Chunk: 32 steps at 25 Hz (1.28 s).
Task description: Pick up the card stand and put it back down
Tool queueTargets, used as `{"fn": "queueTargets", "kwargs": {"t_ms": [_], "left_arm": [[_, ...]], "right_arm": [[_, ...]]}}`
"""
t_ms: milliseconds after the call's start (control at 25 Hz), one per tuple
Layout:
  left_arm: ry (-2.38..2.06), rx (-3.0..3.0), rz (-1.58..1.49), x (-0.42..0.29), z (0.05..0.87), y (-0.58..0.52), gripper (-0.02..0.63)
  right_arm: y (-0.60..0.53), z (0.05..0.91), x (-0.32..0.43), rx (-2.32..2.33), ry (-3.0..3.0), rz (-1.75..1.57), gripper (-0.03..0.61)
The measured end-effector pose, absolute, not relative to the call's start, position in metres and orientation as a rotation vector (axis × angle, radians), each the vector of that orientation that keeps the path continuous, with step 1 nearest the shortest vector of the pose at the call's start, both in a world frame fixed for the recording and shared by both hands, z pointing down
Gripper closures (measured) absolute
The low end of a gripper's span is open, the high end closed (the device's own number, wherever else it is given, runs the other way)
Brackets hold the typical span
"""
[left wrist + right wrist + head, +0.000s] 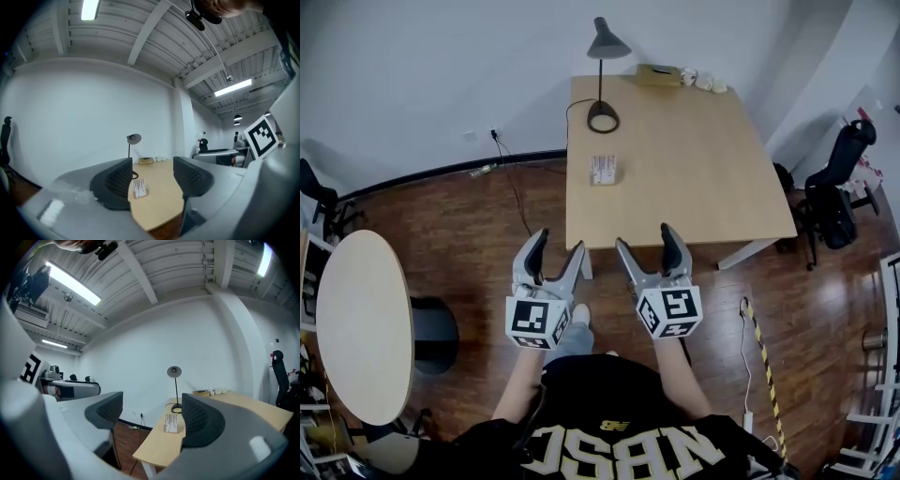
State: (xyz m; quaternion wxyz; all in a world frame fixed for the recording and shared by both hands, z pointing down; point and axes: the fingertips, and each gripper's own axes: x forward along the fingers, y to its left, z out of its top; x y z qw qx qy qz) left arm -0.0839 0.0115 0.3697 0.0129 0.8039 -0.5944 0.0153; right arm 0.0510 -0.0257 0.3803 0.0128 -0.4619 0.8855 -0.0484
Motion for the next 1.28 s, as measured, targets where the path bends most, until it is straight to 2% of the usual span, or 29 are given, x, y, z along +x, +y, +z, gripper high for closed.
{"fn": "queueTargets", "kwargs": {"t_ms": [320, 640, 960, 1120, 1280], "left_arm": [[-1.802, 2.566, 0.003, -0.116, 0.357, -0.087, 0.341], [-1.718, 2.538, -0.003, -0.137, 0.37, -0.15, 0.339], [-1.653, 2.52, 0.179, -0.129, 0.411, -0.193, 0.334], [-1.542, 2.509, 0.305, -0.132, 0.461, -0.218, 0.305], [-1.376, 2.557, 0.434, -0.129, 0.51, -0.245, 0.208]], "right_arm": [[-0.122, 0.357, 0.019, -1.485, 2.736, -0.09, 0.192], [-0.172, 0.383, -0.001, -1.526, 2.78, -0.165, 0.193], [-0.203, 0.417, 0.009, -1.484, 2.856, -0.309, 0.206], [-0.211, 0.448, 0.013, -1.474, 2.887, -0.428, 0.206], [-0.219, 0.491, 0.028, -1.512, 2.92, -0.519, 0.206]]}}
